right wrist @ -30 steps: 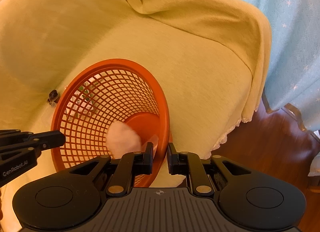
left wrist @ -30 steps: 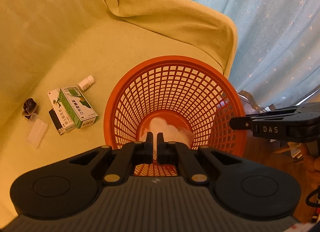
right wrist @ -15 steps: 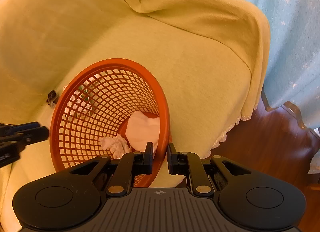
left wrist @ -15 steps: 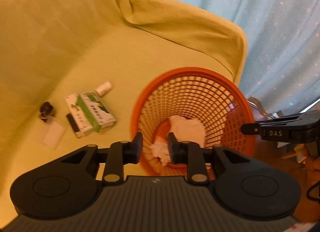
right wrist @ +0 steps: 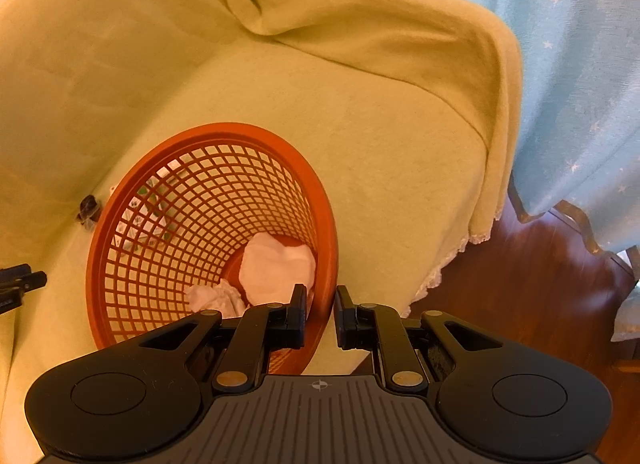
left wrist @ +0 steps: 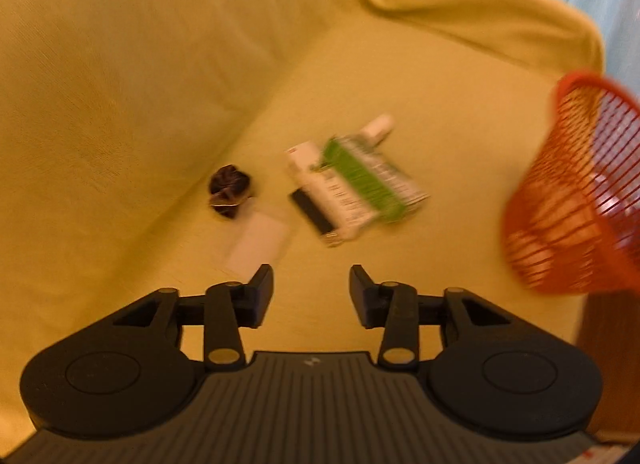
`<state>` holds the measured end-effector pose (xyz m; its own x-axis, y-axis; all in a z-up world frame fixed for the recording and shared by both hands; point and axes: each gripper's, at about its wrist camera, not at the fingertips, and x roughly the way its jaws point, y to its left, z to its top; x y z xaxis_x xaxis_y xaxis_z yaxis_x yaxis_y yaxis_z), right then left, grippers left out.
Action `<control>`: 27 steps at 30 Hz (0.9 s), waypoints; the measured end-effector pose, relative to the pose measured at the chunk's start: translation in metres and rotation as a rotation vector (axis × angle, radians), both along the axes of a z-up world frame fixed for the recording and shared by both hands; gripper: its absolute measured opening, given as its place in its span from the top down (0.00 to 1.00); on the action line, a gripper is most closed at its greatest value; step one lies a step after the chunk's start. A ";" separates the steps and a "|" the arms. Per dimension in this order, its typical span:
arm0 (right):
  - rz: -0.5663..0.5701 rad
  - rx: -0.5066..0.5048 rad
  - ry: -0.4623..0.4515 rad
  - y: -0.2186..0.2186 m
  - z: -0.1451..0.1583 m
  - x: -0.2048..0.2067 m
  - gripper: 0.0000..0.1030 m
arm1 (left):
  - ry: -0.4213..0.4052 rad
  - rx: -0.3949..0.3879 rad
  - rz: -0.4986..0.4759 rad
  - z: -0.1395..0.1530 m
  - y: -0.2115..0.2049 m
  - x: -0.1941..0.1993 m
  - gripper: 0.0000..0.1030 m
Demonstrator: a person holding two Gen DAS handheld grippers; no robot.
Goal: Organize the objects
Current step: 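Move the left gripper to the clear plastic tray and grasp it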
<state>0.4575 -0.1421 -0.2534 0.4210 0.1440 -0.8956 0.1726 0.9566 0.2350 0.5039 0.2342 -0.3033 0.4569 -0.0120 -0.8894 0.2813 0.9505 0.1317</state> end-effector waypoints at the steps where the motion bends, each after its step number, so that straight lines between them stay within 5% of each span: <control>1: -0.011 0.000 0.000 0.001 0.000 -0.001 0.90 | 0.004 0.014 -0.016 -0.010 0.008 0.009 0.59; 14: -0.089 -0.028 -0.026 0.011 0.005 -0.010 0.90 | 0.053 0.112 -0.165 -0.108 0.039 0.079 0.42; 23: -0.094 -0.023 -0.023 0.013 0.003 -0.009 0.90 | 0.078 0.086 -0.150 -0.106 0.047 0.078 0.44; 27: -0.083 -0.015 -0.024 0.009 0.003 -0.009 0.90 | 0.096 0.069 -0.137 -0.102 0.045 0.070 0.36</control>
